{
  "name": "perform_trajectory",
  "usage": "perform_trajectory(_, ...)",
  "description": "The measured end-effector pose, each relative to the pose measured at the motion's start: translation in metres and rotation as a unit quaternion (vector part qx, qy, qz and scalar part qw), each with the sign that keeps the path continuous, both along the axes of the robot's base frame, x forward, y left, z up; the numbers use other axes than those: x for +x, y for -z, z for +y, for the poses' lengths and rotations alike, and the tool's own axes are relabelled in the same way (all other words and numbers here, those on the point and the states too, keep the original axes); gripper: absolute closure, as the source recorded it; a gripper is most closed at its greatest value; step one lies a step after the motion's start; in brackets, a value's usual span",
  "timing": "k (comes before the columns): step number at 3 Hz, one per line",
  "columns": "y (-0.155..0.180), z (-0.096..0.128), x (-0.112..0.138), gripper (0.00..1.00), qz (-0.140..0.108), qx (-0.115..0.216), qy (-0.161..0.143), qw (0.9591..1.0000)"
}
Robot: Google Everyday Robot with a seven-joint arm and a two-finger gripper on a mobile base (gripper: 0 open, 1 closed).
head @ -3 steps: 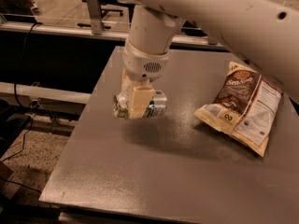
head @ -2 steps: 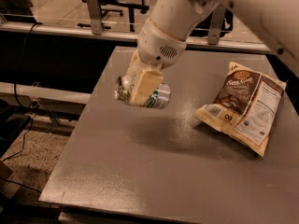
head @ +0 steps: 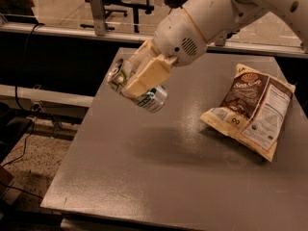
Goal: Place 7up can upright
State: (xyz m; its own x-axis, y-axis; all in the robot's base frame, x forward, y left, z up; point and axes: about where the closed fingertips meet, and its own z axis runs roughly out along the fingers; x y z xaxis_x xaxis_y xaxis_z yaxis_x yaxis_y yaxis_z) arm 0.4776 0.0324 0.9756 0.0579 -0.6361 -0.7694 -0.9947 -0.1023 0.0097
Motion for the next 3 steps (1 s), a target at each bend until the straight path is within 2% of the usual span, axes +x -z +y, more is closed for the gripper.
perform_trajectory(1,-0.009,0.007,-0.011,1.0,0.009,0.068,0.028,0.9972)
perform_trajectory(2,-0.005,0.017,-0.017,1.0,0.012,0.113,0.057,0.9919)
perform_trajectory(3,0.004,0.026,-0.025,1.0,0.014,0.143,0.082,0.9863)
